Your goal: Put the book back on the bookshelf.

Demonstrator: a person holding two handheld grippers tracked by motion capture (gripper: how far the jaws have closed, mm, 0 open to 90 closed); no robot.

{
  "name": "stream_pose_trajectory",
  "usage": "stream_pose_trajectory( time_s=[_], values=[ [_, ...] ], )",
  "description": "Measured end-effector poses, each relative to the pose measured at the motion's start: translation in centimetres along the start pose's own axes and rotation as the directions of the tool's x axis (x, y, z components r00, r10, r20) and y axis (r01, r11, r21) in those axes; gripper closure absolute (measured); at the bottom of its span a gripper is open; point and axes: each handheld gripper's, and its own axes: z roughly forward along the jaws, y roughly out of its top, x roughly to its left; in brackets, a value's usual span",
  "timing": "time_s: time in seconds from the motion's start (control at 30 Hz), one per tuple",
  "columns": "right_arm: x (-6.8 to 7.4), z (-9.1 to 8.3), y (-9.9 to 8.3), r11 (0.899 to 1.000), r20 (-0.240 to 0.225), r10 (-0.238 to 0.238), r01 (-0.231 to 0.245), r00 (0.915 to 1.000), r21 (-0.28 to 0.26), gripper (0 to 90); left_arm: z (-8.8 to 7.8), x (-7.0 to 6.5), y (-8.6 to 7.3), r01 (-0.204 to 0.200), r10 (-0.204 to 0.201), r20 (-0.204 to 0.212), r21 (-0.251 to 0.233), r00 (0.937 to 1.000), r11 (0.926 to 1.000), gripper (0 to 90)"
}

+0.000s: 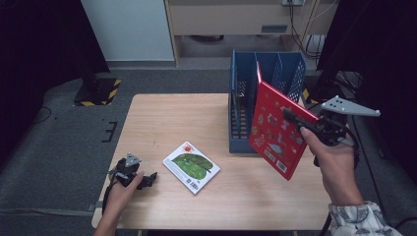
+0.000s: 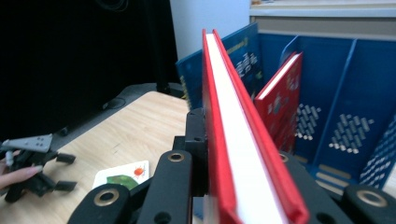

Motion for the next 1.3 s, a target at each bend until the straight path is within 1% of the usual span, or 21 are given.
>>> stream_pose_trajectory(
  time_s=[0.1, 0.23, 0.47, 0.6, 0.7, 0.9, 1.17, 1.3],
  values=[
    [-0.4, -0.1, 1.0, 1.000, 0.017, 0.000, 0.001, 0.9999, -0.002, 79.2, 0.0, 0.0, 0.0, 0.005, -0.005, 0.000, -0.005, 1.0000, 1.0000, 0.0],
    [-1.1, 0.1, 1.6, 1.000, 0.036, 0.000, 0.000, 0.9994, -0.005, 79.2, 0.0, 0.0, 0.0, 0.005, -0.005, 0.000, -0.005, 1.0000, 1.0000, 0.0],
    [-2.7, 0.7, 1.8, 1.000, 0.077, 0.007, -0.008, 0.9970, 0.012, 79.2, 0.0, 0.0, 0.0, -0.001, 0.001, 0.002, 0.000, 1.0000, 1.0000, 0.0],
    [-3.4, 0.7, 2.0, 1.000, 0.093, 0.017, -0.018, 0.9955, 0.010, 79.2, 0.0, 0.0, 0.0, -0.002, 0.002, 0.003, -0.001, 1.0000, 1.0000, 0.0],
    [-3.9, 1.1, 2.2, 1.000, 0.117, 0.024, -0.025, 0.9929, 0.010, 79.2, 0.0, 0.0, 0.0, -0.002, 0.002, 0.004, -0.001, 1.0000, 1.0000, 0.0],
    [-5.1, 2.6, 2.4, 0.999, 0.170, 0.047, -0.049, 0.9844, 0.006, 79.2, 0.0, -0.1, 0.0, -0.001, 0.001, 0.004, -0.002, 1.0000, 1.0000, 0.0],
    [-6.0, 5.1, 3.0, 0.999, 0.211, 0.032, -0.037, 0.9770, 0.017, 79.2, 0.0, 0.0, 0.0, -0.006, 0.006, 0.005, 0.001, 1.0000, 1.0000, 0.0],
    [-6.3, 6.2, 3.2, 0.999, 0.236, 0.026, -0.033, 0.9713, 0.025, 79.2, 0.1, 0.0, 0.1, -0.007, 0.007, 0.005, 0.001, 1.0000, 1.0000, 0.0]
  ],
)
